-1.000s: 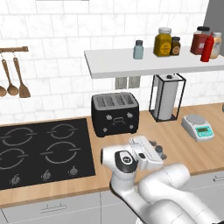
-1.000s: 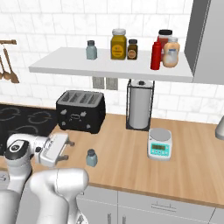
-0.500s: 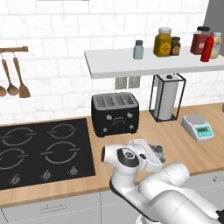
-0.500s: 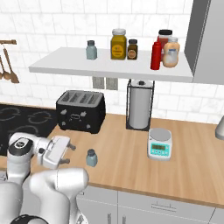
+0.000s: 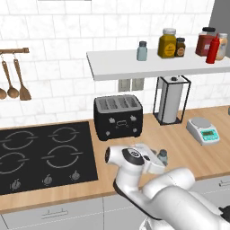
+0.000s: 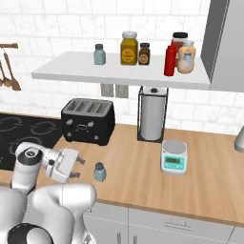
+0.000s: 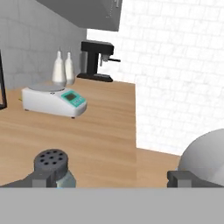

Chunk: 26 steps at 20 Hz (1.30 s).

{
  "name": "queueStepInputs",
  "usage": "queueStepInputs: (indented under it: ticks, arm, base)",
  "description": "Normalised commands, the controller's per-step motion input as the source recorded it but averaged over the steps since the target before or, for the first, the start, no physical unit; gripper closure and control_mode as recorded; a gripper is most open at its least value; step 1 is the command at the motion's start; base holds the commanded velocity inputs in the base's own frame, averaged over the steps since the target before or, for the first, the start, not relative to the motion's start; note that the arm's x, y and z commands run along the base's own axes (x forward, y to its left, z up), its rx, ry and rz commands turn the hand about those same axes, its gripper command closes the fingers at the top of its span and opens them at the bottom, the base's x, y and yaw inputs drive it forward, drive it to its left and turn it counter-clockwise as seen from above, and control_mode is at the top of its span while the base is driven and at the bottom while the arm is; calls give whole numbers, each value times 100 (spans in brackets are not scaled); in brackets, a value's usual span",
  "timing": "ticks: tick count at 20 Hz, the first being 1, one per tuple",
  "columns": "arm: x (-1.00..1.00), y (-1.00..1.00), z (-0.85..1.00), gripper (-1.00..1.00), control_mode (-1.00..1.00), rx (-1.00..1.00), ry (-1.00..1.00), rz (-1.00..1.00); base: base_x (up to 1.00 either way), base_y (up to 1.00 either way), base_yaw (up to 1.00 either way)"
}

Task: Put the shaker and condiment bottle from the counter next to their counterparts in the cabinet.

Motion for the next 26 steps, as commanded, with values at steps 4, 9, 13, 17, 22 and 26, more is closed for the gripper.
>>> queueStepInputs:
  ticks: [4, 9, 13, 17, 22, 26]
  arm:
    - [21, 9, -19, -100, -100, 0, 0, 0]
    - [28, 1, -11, -100, -100, 0, 0, 0]
    - [29, 0, -18, -100, -100, 0, 0, 0]
    - [10, 0, -26, -100, -100, 1, 0, -7]
    - [15, 0, -9, -100, -100, 0, 0, -10]
    - [18, 0, 0, -100, -100, 0, 0, -10]
  base:
    - [0, 0, 0]
    - [0, 0, 0]
    - [0, 0, 0]
    - [0, 0, 0]
    - [0, 0, 0]
    - [0, 0, 0]
